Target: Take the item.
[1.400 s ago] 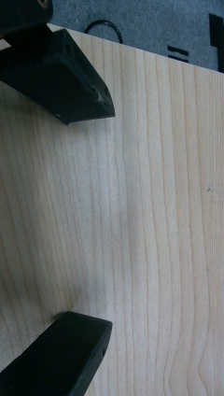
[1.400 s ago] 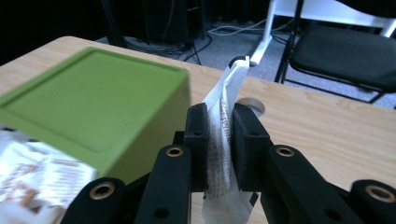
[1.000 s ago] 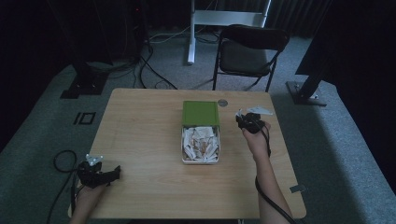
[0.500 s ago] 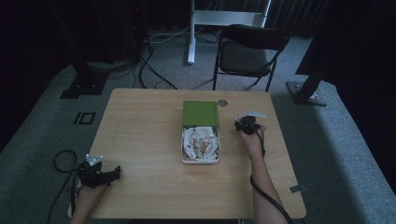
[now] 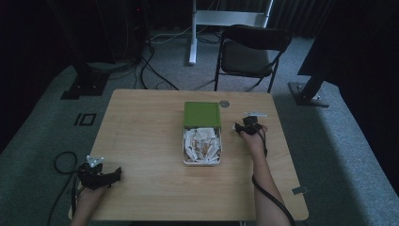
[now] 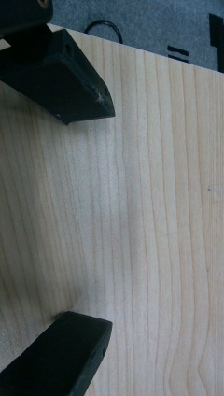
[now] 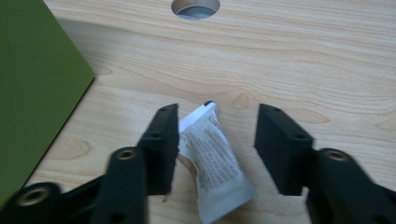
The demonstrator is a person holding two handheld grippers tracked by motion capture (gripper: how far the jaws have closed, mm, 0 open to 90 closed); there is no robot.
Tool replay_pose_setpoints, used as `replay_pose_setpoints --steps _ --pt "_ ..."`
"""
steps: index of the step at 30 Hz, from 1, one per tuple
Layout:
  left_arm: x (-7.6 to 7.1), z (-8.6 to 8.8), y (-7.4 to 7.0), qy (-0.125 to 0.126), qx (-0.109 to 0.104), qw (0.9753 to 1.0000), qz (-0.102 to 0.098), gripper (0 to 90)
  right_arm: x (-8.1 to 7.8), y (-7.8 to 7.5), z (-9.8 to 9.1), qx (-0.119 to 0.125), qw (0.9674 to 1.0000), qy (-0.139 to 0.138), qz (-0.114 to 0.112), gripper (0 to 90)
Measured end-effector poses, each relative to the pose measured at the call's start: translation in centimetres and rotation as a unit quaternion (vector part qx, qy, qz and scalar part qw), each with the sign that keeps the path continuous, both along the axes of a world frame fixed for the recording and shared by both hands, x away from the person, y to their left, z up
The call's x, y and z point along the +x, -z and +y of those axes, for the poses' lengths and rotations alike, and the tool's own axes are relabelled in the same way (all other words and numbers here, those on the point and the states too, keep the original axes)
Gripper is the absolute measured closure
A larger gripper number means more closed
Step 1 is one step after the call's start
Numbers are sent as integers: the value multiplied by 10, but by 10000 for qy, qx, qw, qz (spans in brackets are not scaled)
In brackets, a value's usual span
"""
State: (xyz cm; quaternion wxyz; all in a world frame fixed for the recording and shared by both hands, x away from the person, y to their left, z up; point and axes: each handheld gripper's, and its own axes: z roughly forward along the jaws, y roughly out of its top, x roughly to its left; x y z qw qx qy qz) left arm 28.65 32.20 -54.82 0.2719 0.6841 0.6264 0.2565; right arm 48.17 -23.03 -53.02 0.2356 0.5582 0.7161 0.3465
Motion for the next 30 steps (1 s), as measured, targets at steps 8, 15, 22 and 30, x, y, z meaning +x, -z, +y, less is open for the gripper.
replay_pose_setpoints --steps 8,15,22,30 --pt "0 0 0 1 -1 10000 1 27 -12 -8 -12 170 9998 83 -71 302" --pt "0 0 0 1 -1 10000 0 27 -28 -12 -20 295 9993 175 -116 241" --pt "0 0 0 1 -1 10000 1 26 -46 -17 -21 308 9994 5 -171 186" --pt "0 0 0 0 -2 10000 0 26 -69 -17 -21 359 9990 -150 -207 150"
